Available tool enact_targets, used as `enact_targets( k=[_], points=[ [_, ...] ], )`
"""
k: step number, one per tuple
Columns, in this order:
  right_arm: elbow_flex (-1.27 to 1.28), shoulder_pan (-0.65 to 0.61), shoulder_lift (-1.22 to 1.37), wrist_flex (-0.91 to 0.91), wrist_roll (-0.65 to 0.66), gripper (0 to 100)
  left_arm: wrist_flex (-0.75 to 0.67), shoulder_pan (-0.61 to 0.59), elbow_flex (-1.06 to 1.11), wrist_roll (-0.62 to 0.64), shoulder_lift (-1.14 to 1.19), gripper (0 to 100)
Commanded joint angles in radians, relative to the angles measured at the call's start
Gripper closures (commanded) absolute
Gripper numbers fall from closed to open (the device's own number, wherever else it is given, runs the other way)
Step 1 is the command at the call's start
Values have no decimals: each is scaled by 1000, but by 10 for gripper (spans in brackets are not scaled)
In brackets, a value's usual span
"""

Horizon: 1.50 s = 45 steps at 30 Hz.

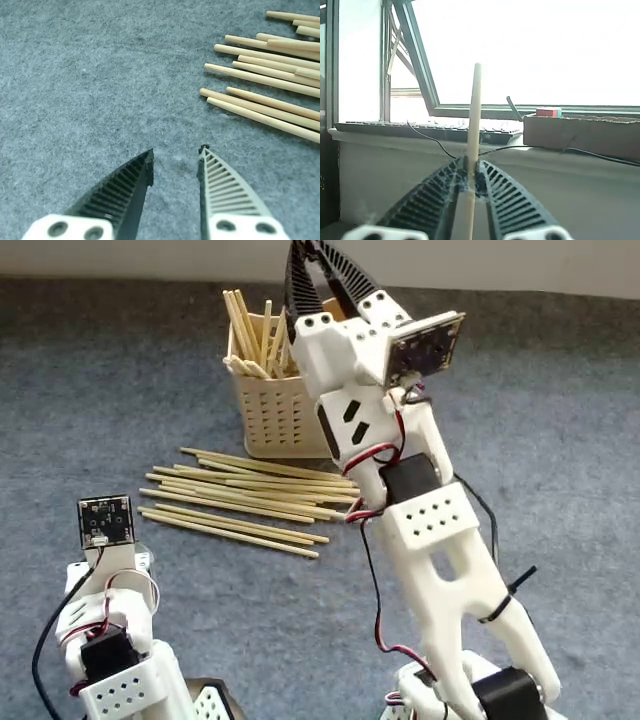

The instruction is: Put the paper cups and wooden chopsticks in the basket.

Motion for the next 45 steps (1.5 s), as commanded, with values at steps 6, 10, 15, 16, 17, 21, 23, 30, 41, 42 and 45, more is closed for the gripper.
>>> enact_targets(
  k=[6,10,15,16,17,21,23,30,41,42,45],
  points=[
    [-54,36,79,-131,2,993,-15,-8,21,6,-7,843],
    [2,31,67,-131,2,993,-17,-8,21,6,-7,843],
    [107,4,50,-130,2,992,-17,-7,21,6,-7,843],
    [133,2,48,-130,8,992,-17,-7,21,6,-7,843],
    [157,-10,48,-130,34,992,-17,-7,21,6,-7,843],
    [255,-39,53,-137,160,992,-17,-7,21,6,-7,843],
    [295,-51,50,-137,163,992,-17,-7,21,6,-7,843],
    [383,-68,58,-133,163,986,-17,-7,21,6,-7,843],
    [400,-74,-99,-41,164,889,-17,-5,21,6,-7,843],
    [400,-84,-133,13,164,896,-17,-5,21,6,-7,843],
    [397,-93,-237,170,164,920,-17,-5,21,6,-7,843]
  ],
)
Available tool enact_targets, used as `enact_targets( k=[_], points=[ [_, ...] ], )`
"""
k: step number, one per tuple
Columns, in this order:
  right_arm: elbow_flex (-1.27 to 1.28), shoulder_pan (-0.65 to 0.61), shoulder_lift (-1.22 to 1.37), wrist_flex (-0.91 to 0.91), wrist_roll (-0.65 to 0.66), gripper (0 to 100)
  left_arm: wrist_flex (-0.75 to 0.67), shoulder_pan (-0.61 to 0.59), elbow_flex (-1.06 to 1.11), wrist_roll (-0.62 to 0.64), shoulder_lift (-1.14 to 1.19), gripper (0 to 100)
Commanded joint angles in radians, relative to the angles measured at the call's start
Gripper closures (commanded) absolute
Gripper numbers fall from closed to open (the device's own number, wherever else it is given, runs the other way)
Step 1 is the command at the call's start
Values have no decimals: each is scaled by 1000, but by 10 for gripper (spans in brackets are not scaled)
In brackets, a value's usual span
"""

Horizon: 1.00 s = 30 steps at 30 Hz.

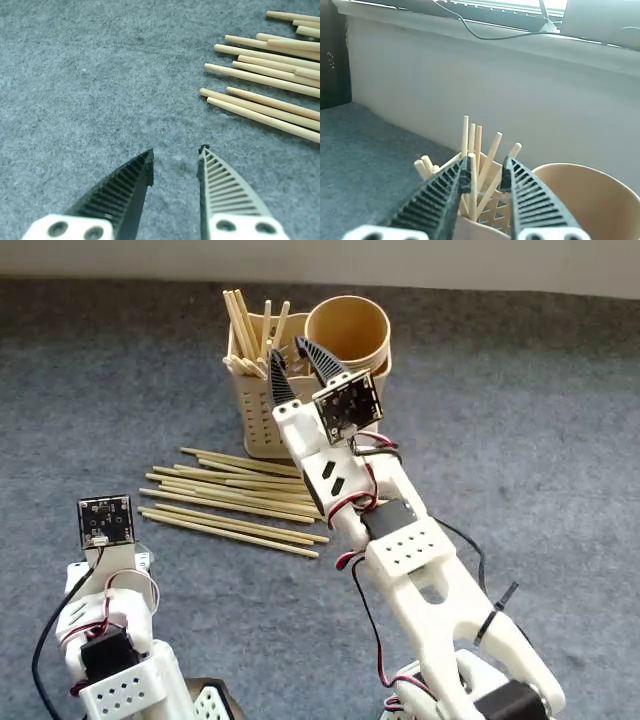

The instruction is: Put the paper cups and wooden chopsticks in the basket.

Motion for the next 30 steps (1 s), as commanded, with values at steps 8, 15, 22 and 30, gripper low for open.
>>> enact_targets(
  k=[8,15,22,30],
  points=[
    [-10,-56,-361,576,11,950,-17,-7,21,5,-7,843],
    [-8,-53,-449,944,11,950,-18,-5,21,5,-7,843],
    [-8,-39,-460,1207,-61,950,-20,-4,16,5,-7,843],
    [45,239,-458,1193,-305,950,-12,-2,-84,-92,-5,843]
  ],
)
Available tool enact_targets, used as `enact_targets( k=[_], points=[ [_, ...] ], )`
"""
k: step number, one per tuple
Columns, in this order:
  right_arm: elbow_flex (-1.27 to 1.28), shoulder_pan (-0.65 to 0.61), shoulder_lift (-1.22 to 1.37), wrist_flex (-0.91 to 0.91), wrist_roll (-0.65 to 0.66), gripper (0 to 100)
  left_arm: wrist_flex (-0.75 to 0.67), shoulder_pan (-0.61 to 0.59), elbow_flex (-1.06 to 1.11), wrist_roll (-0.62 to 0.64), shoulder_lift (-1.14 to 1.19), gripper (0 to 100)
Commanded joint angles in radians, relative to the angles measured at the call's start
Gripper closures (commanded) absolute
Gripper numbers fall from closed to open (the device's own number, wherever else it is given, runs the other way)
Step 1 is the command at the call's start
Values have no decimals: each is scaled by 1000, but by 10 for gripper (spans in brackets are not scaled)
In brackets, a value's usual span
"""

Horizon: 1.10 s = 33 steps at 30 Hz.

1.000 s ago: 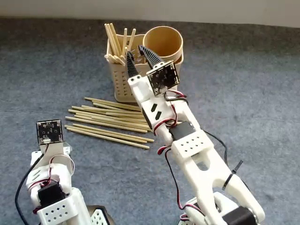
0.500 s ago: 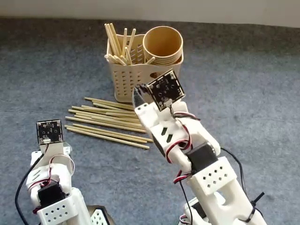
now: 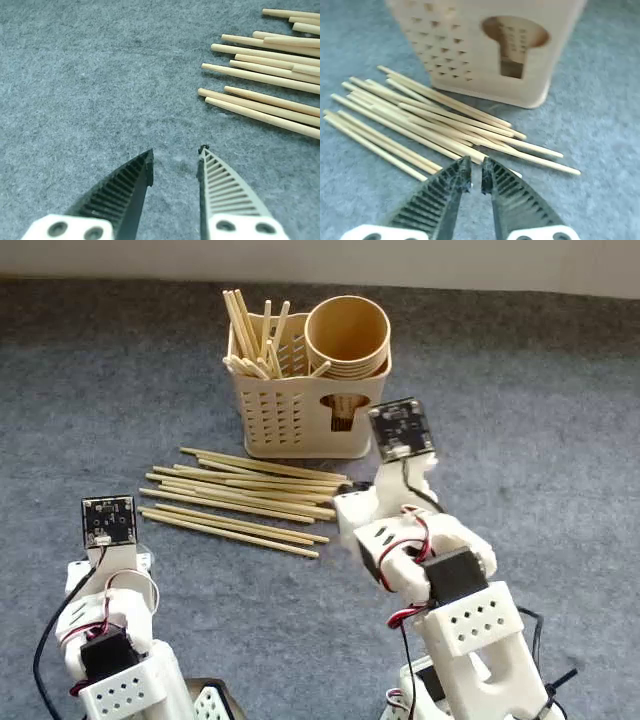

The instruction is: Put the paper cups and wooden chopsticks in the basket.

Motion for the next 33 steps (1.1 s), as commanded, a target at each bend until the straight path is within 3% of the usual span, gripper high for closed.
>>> enact_targets(
  k=[1,12,16,24,33],
  points=[
    [42,128,-24,-48,-41,950,-12,-2,-91,-74,-5,843],
    [254,341,-25,-272,-49,950,91,111,-325,-196,2,861],
    [252,397,-25,-272,-146,950,203,213,-443,-255,41,888],
    [262,492,-16,-337,-157,950,295,394,-639,-361,403,887],
    [263,509,-16,-341,-158,950,287,575,-696,-552,760,835]
  ],
)
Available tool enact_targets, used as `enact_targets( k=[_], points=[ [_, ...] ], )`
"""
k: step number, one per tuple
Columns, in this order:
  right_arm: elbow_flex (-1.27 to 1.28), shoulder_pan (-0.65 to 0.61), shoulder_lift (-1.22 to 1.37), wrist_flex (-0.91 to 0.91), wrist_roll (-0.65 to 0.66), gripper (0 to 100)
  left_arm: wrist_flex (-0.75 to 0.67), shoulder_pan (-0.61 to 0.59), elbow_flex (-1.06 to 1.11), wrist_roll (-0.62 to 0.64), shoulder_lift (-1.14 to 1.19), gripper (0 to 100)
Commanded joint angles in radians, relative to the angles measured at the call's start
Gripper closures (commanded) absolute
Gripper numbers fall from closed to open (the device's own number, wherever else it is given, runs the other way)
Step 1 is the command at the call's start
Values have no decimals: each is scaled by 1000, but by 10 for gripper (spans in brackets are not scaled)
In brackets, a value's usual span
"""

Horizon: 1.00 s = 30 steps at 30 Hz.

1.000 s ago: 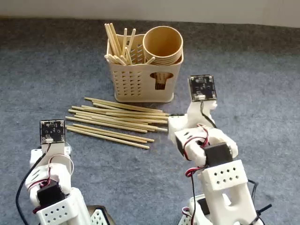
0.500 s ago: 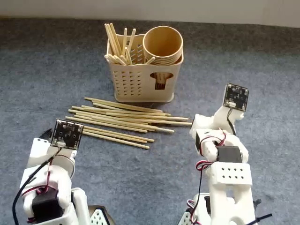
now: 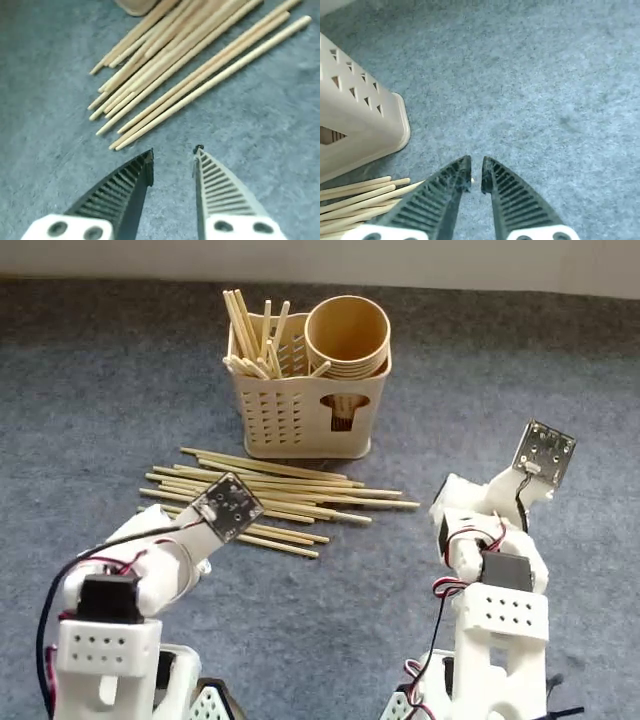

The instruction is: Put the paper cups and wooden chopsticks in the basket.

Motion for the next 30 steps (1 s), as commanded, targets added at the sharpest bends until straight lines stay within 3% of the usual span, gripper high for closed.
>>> enact_targets(
  k=[1,4,13,18,30],
  points=[
    [-4,13,-16,-22,-11,950,-5,87,-53,-100,166,839],
    [-4,8,-16,-22,-11,950,-11,124,-53,-172,268,848],
    [19,7,-16,-24,-11,950,-172,153,-157,-193,544,853],
    [21,7,-16,-24,-11,950,-192,174,-240,-281,728,853],
    [41,-58,-16,-27,-6,950,-192,259,-513,-282,1132,854]
  ],
)
